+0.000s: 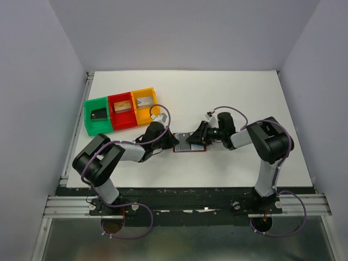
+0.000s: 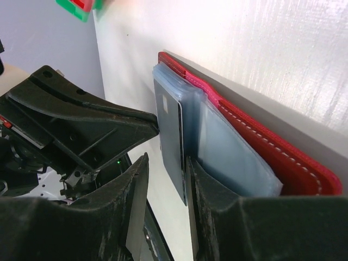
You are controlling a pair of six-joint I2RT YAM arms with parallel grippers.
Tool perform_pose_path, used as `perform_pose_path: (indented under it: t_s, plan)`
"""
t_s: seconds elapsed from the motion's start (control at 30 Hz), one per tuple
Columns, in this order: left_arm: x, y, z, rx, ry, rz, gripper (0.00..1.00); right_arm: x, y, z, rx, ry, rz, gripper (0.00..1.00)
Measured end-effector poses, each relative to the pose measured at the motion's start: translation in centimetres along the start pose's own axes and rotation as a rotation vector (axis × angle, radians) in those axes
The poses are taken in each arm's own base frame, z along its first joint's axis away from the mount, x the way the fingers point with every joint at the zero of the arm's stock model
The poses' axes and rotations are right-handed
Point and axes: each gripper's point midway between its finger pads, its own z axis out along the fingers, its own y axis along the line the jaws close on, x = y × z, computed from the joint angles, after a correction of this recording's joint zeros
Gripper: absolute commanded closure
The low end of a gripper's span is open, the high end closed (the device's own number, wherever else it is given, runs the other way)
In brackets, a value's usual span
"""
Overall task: Take the credit cards out of the card holder
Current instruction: Remove the credit card from the card holder.
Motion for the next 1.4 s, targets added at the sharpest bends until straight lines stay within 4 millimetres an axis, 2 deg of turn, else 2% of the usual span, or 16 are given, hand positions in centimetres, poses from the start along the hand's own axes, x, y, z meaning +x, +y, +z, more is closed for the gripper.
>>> perform_pose_path:
  t_s: [0.27, 0.43, 0.9, 1.23, 1.4]
  plan:
    - [-0.3, -0.2, 0.5, 0.004, -0.003, 0.012, 1.0, -0.2, -0.3, 0.0, 0.004, -0.004, 0.005, 0.64]
    - [-0.4, -0.2, 0.6, 0.004, -0.003, 0.016, 1.0, -0.2, -0.3, 0.0, 0.005, -0.004, 0.003, 0.64]
    - [-0.3, 0.0, 0.4, -0.009, 0.0, 0.017, 1.0, 0.0, -0.6, -0.1, 0.018, 0.006, 0.001, 0.71]
    - [0.1, 0.0, -0.1, -0.029, 0.013, -0.002, 1.0, -0.1, 0.8, -0.5, 0.004, 0.0, -0.043, 0.74]
    - [0.4, 0.0, -0.3, -0.035, 0.019, -0.012, 1.0, 0.2, 0.7, -0.7, 0.007, 0.004, -0.042, 0.74]
